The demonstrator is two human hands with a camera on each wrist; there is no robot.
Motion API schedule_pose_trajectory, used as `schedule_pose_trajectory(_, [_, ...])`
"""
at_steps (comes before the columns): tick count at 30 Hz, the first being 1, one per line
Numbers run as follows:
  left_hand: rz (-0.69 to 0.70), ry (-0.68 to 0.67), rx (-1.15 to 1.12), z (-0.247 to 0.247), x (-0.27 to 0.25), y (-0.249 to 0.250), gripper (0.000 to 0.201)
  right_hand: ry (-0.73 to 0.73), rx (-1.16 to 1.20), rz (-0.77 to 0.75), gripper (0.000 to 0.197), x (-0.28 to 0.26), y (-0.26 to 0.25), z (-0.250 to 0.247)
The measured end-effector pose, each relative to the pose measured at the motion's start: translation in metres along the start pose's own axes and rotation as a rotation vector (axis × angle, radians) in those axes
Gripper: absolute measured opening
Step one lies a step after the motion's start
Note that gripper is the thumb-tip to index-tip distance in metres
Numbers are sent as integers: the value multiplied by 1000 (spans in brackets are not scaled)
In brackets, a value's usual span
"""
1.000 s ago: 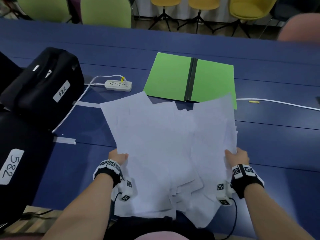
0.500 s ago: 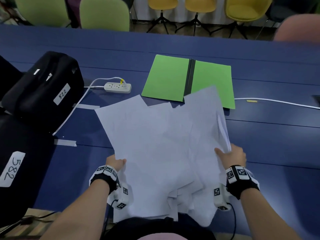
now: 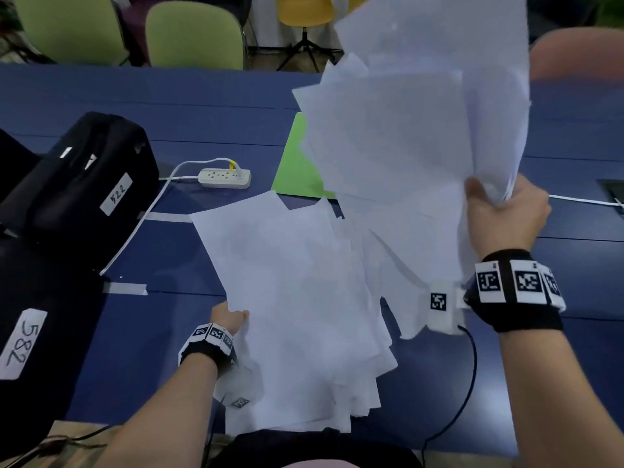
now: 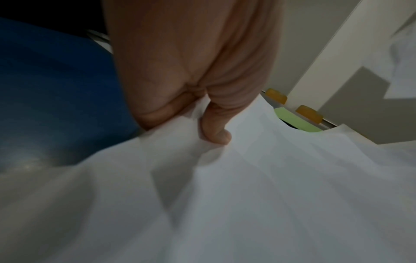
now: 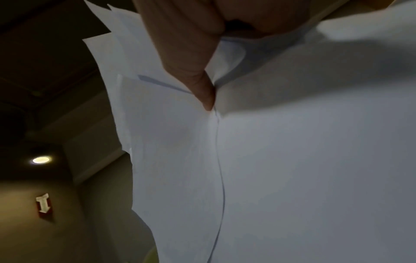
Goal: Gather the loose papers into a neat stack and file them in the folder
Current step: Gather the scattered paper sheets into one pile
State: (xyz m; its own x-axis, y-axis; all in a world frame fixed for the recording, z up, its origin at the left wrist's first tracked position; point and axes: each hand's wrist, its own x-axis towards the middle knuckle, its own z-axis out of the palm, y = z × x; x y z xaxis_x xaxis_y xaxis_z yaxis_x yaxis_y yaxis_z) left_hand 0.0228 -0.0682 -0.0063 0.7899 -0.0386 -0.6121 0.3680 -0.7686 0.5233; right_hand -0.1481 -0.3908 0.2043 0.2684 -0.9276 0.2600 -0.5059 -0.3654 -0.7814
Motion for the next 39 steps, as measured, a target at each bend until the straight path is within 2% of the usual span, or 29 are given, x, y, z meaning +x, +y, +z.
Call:
schedule_pose_trajectory(3, [19,-23,31,3,-2,5,31,14,52,-21,23,2,-21,10])
schedule_pose_trajectory(6, [61,-61,65,11,-3,8,27,-2,-41,-118,25,7,-41,22])
schedule_pose_trajectory(13, [40,-78,3,19,-9,17,33,-51,-178,-347,20,20,-90,35])
schedule_pose_trajectory(19, [22,-107,40,18,-12,20,36,29,-162,-377,22,48,-134,22])
schedule_pose_trajectory(22, [29,-111,14,17,-15,22,41,-2,-185,-348,24,61,-138,29])
schedule_pose_trajectory(25, [16,-128,-6,15,-17,21,43,-150,-187,-233,27,63,-106,55])
schedule_pose_trajectory(29, [-25,-206,-164,11,-16,18,42,-395,-138,113,27,22,-7,89])
schedule_pose_trajectory(33, [-131,-218,-298,9,-13,19,76,-545,-132,354,30,-36,79,102])
schedule_pose_trajectory(35, [-129,-207,-342,13,-7,15,91,-655,-149,415,33,-59,103,101])
schedule_pose_trajectory(37, [-111,-211,-361,14,-7,12,104,-845,-191,415,40,-79,120,101])
schedule_pose_trajectory(38, [-104,-201,-355,15,-10,14,101,-941,-218,403,43,-86,128,101])
schedule_pose_trajectory(39, [-93,-192,-348,15,-15,15,88,-994,-241,404,45,-89,136,102])
